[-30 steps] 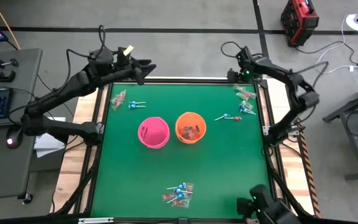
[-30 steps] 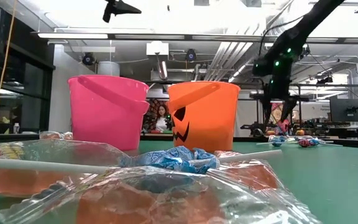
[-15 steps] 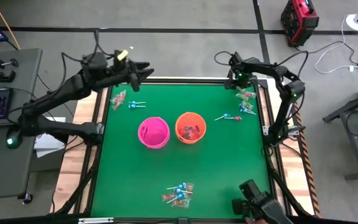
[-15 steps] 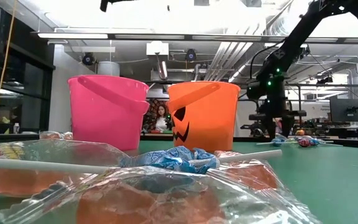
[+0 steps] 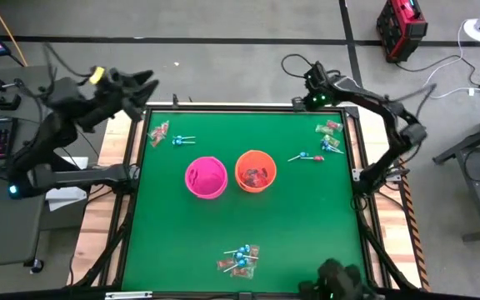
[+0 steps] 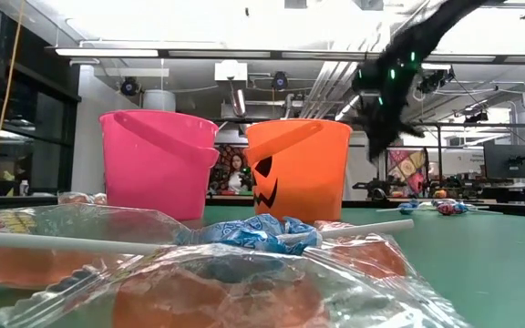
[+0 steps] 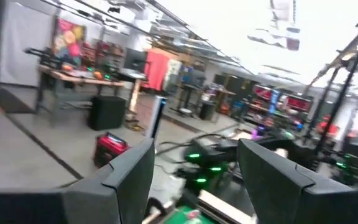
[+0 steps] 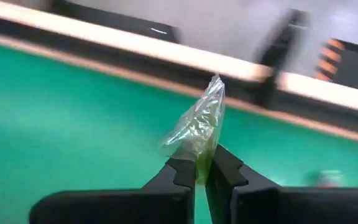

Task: Sort candy by brand, put in halloween buckets
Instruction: Put the green gummy into the orange bucket, then put the orange gummy into the orange bucket

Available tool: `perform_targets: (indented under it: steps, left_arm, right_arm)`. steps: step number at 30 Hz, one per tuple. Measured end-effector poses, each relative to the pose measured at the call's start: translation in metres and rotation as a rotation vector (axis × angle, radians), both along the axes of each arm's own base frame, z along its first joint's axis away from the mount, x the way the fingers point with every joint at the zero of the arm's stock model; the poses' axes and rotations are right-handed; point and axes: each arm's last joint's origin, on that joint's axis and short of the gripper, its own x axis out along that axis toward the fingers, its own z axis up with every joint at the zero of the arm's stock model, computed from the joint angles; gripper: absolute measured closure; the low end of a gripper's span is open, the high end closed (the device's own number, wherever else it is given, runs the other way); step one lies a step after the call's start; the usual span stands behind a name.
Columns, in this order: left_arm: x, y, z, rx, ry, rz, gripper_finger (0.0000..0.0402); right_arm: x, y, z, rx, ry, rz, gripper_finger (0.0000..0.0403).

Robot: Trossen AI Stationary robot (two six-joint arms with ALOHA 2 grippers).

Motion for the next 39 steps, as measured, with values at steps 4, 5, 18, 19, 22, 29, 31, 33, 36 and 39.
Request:
perform_targets:
  steps: [4,5,18,19,22,29,31,33,36,39]
  left_arm:
    - [-0.013,-0.005,-0.004,0.007,0.052,0.032,0.0181]
    - [-0.015,-0.006,-0.005,0.006,0.066,0.032,0.0181]
    - [-0.009,-0.009,-0.025,-0.084,0.251,-0.134,0.0181]
    - [-0.009,-0.009,-0.025,-0.085,0.251,-0.15,0.0181]
    - [-0.006,-0.01,-0.026,-0.096,0.246,-0.21,0.0181]
    - [0.005,-0.007,-0.028,-0.178,0.238,-0.292,0.0181]
    - [0.007,-0.006,-0.029,-0.204,0.232,-0.292,0.0181]
    - [0.007,-0.006,-0.028,-0.217,0.219,-0.296,0.0181]
    - [0.008,-0.008,-0.028,-0.258,0.202,-0.329,0.0181]
    - [0.01,-0.013,-0.028,-0.318,0.181,-0.391,0.0181]
  right_arm:
    - [0.029,0.045,0.027,-0.007,-0.133,0.083,0.0396]
    - [0.037,0.059,0.033,0.003,-0.167,0.118,0.0398]
    - [0.124,0.231,0.035,0.121,-0.379,0.257,0.0394]
    - [0.126,0.236,0.031,0.124,-0.367,0.25,0.0394]
    - [0.134,0.241,0.019,0.133,-0.33,0.251,0.0384]
    - [0.145,0.235,-0.005,0.163,-0.246,0.341,0.0275]
    - [0.146,0.235,-0.001,0.131,-0.27,0.392,0.0236]
    - [0.143,0.236,0.008,0.089,-0.29,0.459,0.0199]
    - [0.135,0.243,0.027,0.049,-0.339,0.528,0.0157]
    - [0.126,0.269,0.048,0.029,-0.417,0.65,0.0142]
